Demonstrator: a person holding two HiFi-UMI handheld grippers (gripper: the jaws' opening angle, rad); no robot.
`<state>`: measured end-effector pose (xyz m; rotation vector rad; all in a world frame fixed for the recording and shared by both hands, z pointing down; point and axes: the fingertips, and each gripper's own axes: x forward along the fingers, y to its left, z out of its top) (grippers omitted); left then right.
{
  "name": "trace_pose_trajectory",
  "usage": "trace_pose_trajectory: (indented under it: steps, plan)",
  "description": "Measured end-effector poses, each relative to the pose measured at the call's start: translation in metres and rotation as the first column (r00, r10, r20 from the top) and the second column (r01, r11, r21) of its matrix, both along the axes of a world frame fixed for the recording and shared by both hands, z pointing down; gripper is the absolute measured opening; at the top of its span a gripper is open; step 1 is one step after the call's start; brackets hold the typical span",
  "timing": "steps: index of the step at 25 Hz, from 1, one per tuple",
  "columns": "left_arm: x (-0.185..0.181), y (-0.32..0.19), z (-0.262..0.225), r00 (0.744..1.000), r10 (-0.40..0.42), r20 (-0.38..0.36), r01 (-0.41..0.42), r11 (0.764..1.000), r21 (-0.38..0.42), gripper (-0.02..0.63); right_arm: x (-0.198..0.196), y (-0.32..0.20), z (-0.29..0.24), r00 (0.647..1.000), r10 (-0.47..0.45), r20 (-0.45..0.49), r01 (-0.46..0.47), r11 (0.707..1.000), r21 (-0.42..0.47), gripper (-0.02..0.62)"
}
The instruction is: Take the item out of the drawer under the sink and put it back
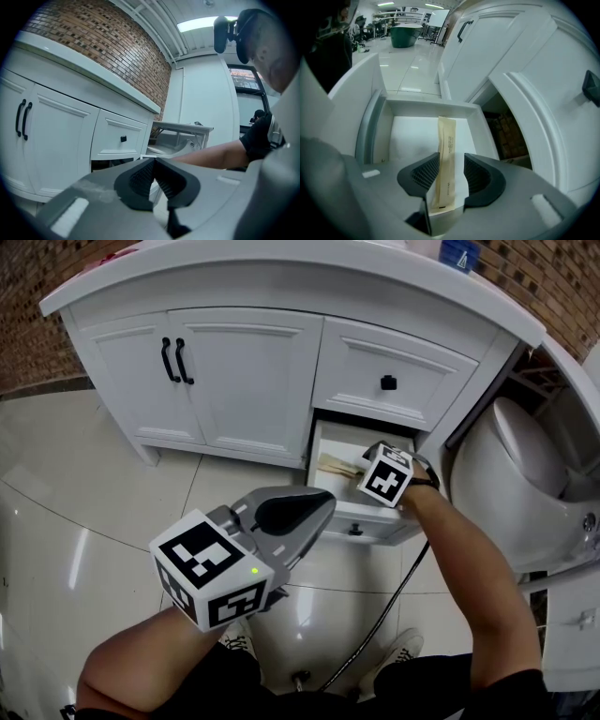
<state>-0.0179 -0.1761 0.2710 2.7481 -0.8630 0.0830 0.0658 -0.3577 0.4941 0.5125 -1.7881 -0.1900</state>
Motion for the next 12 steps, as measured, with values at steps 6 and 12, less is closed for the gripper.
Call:
trace_pose_trajectory:
  steps: [6,12]
  plan:
    - [0.005,0.003,0.001,1.0,0.007,0.017,-0.008,1.0,0.005,0.006,-0.002,0.007,-0.027,0.996,0.03,0.089,-0.033,0.999,0.034,0.137]
    - [0.011,0.01,0.007,0.999,0.027,0.021,-0.026,1.0,-0.016,0.006,-0.003,0.022,-0.06,0.984,0.039,0.176,-0.061,0.991,0.117,0.008]
